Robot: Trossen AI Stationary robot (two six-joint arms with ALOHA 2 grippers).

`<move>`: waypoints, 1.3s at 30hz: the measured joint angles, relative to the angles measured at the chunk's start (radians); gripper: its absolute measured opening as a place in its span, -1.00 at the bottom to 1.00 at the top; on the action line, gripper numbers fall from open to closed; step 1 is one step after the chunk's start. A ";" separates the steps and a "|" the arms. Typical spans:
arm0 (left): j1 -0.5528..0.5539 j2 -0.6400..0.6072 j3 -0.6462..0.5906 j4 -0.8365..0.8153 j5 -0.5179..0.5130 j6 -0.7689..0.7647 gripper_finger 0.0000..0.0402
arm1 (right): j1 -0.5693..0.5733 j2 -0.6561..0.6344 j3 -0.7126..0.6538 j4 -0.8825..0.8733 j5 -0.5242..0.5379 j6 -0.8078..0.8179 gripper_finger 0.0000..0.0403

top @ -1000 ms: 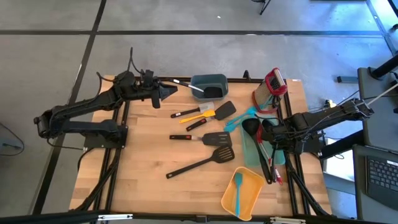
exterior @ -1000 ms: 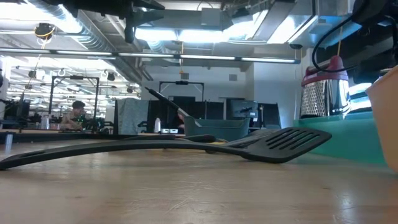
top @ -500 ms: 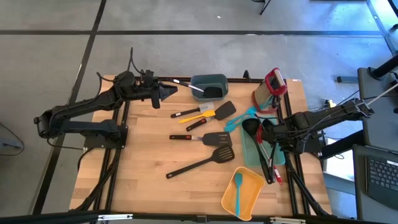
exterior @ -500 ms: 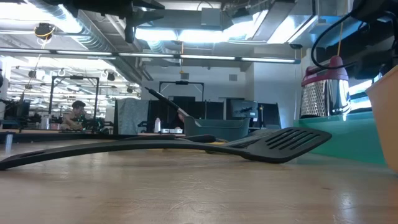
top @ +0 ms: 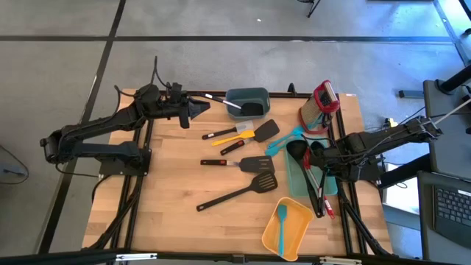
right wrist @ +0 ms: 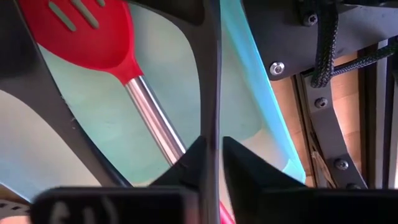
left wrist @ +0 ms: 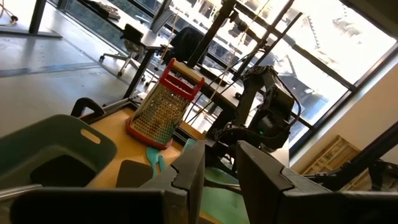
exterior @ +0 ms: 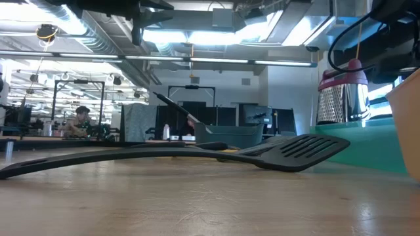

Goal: Pick & Place Kitchen Items
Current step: Put the black serving spoon into the green bin

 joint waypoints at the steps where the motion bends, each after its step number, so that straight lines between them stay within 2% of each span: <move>1: 0.000 0.000 0.000 0.000 0.000 0.000 -0.57 | 0.000 0.000 0.000 0.000 0.001 0.000 -0.85; 5: 0.000 0.000 0.000 0.000 0.000 0.002 -0.57 | 0.000 0.000 0.000 0.000 0.002 0.000 -0.98; 22: 0.000 0.000 0.000 0.000 -0.001 0.019 -0.57 | 0.000 0.014 0.001 0.018 0.036 0.014 -1.00; 28: 0.000 0.000 0.000 -0.001 -0.002 0.019 -0.57 | 0.022 0.023 0.013 -0.011 0.157 0.163 -1.00; 32: 0.000 0.000 0.000 -0.001 -0.002 0.019 -0.57 | 0.029 0.076 0.014 -0.017 0.178 0.193 -1.00; 39: 0.000 0.000 0.000 -0.009 -0.002 0.029 -0.57 | 0.029 0.189 0.014 -0.001 0.120 0.111 -1.00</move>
